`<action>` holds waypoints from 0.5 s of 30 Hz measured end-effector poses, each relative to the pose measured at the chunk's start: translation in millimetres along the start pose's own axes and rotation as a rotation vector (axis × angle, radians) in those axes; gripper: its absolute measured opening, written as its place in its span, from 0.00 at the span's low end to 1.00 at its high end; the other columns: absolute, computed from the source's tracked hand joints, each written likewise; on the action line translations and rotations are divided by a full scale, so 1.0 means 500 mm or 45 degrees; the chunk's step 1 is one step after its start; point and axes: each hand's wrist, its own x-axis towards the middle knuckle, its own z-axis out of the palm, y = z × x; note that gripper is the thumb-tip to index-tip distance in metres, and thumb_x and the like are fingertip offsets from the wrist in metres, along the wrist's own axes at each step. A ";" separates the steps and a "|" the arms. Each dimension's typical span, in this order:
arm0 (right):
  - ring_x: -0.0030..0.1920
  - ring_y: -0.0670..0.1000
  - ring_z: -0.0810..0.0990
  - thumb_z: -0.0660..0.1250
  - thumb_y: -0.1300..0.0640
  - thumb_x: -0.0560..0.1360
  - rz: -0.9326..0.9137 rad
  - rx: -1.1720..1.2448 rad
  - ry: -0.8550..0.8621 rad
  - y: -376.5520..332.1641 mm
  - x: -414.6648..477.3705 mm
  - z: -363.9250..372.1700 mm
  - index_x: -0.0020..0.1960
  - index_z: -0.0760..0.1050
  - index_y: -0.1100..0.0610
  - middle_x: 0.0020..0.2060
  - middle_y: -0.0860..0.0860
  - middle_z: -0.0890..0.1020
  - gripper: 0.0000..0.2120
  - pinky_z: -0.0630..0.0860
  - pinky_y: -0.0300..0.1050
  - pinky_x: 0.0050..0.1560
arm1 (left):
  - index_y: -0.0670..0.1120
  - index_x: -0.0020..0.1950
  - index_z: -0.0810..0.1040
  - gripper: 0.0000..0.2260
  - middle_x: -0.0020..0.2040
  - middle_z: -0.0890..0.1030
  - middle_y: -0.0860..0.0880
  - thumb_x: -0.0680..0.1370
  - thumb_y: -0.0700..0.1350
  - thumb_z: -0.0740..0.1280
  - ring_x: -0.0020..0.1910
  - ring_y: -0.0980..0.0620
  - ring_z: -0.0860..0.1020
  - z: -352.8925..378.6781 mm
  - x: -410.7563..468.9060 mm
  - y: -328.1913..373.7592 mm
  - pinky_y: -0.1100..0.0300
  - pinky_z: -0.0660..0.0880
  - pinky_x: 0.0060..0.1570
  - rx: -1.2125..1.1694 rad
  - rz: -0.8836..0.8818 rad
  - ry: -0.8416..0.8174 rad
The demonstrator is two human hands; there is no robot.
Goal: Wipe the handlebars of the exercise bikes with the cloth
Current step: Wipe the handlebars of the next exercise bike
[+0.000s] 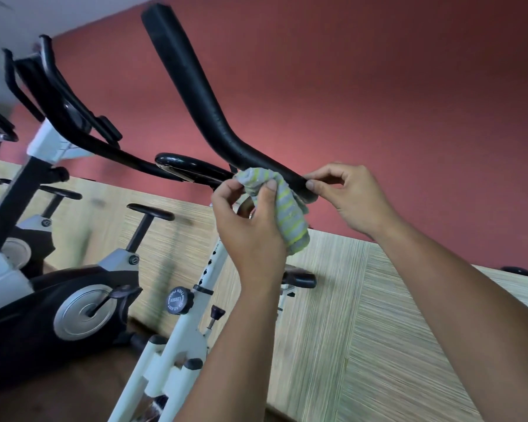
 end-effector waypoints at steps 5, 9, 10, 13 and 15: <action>0.47 0.42 0.81 0.72 0.59 0.76 -0.008 -0.045 0.094 -0.003 -0.009 0.012 0.49 0.85 0.50 0.44 0.42 0.83 0.06 0.72 0.31 0.50 | 0.43 0.57 0.74 0.13 0.47 0.77 0.58 0.76 0.41 0.74 0.43 0.67 0.76 -0.026 0.023 0.056 0.70 0.74 0.45 0.091 0.160 0.044; 0.49 0.43 0.80 0.72 0.59 0.77 -0.008 -0.044 0.116 -0.005 -0.014 0.016 0.48 0.84 0.47 0.44 0.41 0.83 0.07 0.72 0.33 0.51 | 0.47 0.55 0.71 0.13 0.48 0.76 0.57 0.77 0.43 0.73 0.45 0.60 0.77 -0.019 0.025 0.069 0.63 0.76 0.48 0.145 0.257 0.077; 0.49 0.43 0.80 0.72 0.59 0.77 -0.011 -0.032 0.123 -0.005 -0.015 0.016 0.47 0.84 0.45 0.44 0.41 0.83 0.08 0.72 0.32 0.50 | 0.47 0.55 0.71 0.13 0.50 0.76 0.55 0.77 0.43 0.73 0.47 0.59 0.77 -0.012 0.020 0.065 0.61 0.77 0.50 0.166 0.265 0.079; 0.50 0.42 0.81 0.72 0.59 0.77 -0.006 0.008 0.145 -0.006 -0.018 0.018 0.46 0.83 0.43 0.45 0.42 0.84 0.10 0.73 0.31 0.51 | 0.48 0.54 0.69 0.14 0.53 0.78 0.50 0.77 0.43 0.73 0.49 0.57 0.79 0.002 0.004 0.050 0.56 0.79 0.52 0.187 0.229 0.067; 0.50 0.42 0.81 0.72 0.59 0.77 -0.003 0.022 0.156 -0.005 -0.019 0.020 0.47 0.84 0.46 0.46 0.43 0.84 0.08 0.73 0.32 0.51 | 0.47 0.54 0.69 0.13 0.50 0.78 0.54 0.77 0.43 0.73 0.45 0.62 0.78 0.002 0.008 0.048 0.64 0.77 0.48 0.169 0.221 0.061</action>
